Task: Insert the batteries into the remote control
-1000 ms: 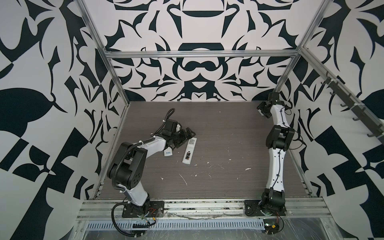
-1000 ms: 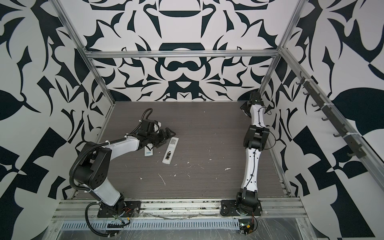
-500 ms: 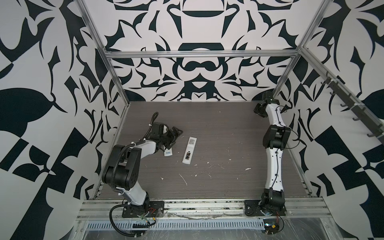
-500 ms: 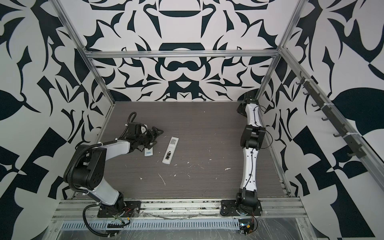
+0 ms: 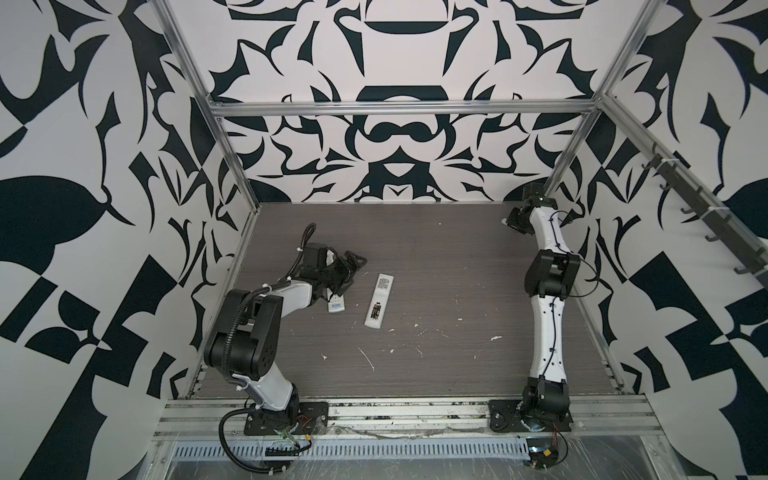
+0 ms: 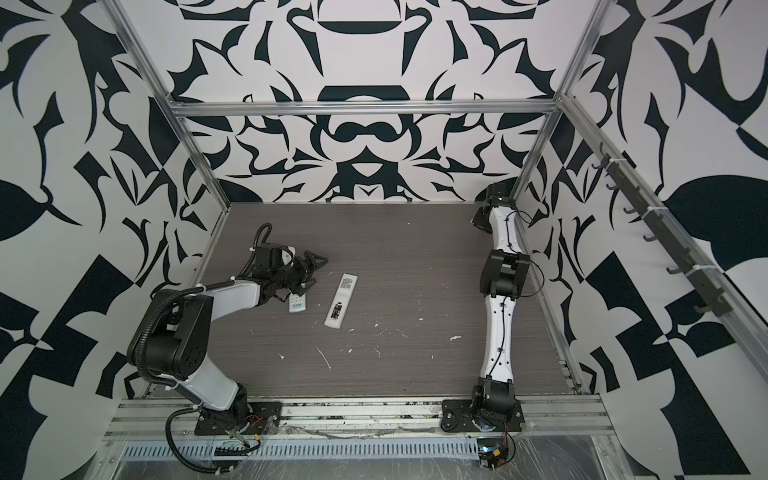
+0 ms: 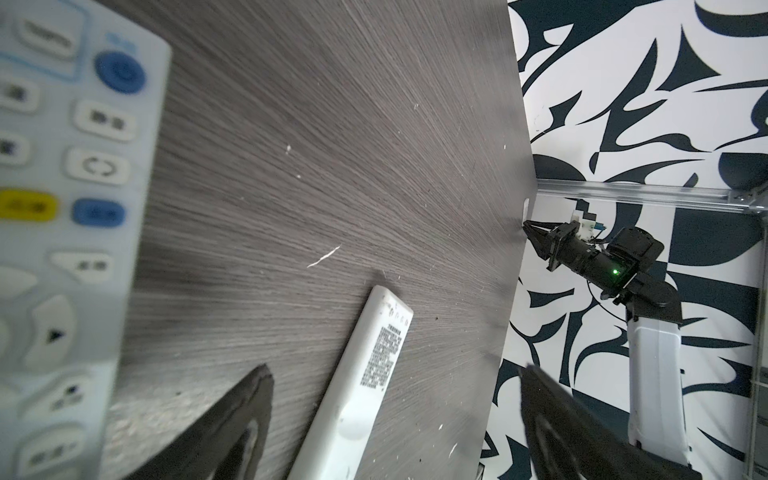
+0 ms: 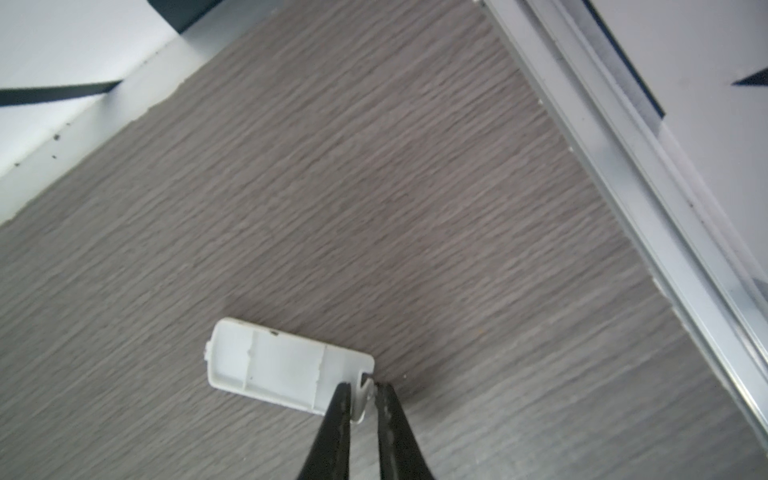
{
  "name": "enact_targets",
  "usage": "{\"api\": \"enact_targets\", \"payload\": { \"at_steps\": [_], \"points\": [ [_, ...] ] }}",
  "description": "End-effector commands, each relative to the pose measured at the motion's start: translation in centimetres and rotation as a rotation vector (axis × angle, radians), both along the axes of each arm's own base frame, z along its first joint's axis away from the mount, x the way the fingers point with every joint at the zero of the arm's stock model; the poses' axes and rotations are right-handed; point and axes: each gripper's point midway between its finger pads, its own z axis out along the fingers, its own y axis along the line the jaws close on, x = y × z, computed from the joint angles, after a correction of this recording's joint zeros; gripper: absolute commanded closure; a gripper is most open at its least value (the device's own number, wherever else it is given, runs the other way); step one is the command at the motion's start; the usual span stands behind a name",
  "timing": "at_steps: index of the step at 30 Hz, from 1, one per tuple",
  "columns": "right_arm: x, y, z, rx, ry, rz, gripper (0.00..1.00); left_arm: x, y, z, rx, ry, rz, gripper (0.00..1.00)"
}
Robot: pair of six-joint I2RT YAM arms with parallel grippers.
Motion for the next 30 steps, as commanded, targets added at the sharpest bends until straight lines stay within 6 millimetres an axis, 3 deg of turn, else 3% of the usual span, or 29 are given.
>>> {"api": "enact_targets", "payload": {
  "at_steps": [1, 14, 21, 24, 30],
  "points": [
    [-1.5, 0.5, 0.5, -0.01, 0.061, 0.015, 0.85, 0.8, -0.1, 0.3, -0.017, -0.013, -0.003, 0.05],
    [-2.1, 1.3, 1.0, -0.014, 0.085, 0.032, 0.94, 0.8, -0.3, 1.1, 0.005, -0.031, -0.05, 0.06],
    [-2.6, 3.2, 1.7, -0.017, 0.101, 0.074, 0.98, 0.5, -0.2, 1.7, 0.034, -0.046, -0.075, 0.06],
    [-3.6, 5.4, 1.3, -0.019, 0.144, 0.131, 1.0, 0.4, -0.3, 2.2, 0.044, -0.059, -0.093, 0.05],
    [-6.8, 11.9, 3.2, -0.004, 0.163, 0.268, 1.0, 1.0, -0.8, 4.2, 0.037, -0.11, -0.132, 0.05]
  ]
}}
